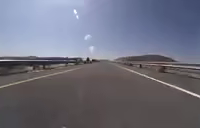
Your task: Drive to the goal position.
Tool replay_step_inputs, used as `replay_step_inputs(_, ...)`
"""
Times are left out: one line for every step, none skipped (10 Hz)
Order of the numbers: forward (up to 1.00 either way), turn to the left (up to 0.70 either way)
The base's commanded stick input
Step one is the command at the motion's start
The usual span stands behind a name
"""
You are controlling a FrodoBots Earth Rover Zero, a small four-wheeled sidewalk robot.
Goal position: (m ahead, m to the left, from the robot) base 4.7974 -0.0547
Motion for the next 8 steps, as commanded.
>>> replay_step_inputs(1.00, 0.00)
replay_step_inputs(1.00, 0.00)
replay_step_inputs(1.00, 0.00)
replay_step_inputs(1.00, 0.00)
replay_step_inputs(1.00, 0.00)
replay_step_inputs(1.00, 0.00)
replay_step_inputs(1.00, 0.00)
replay_step_inputs(1.00, 0.00)
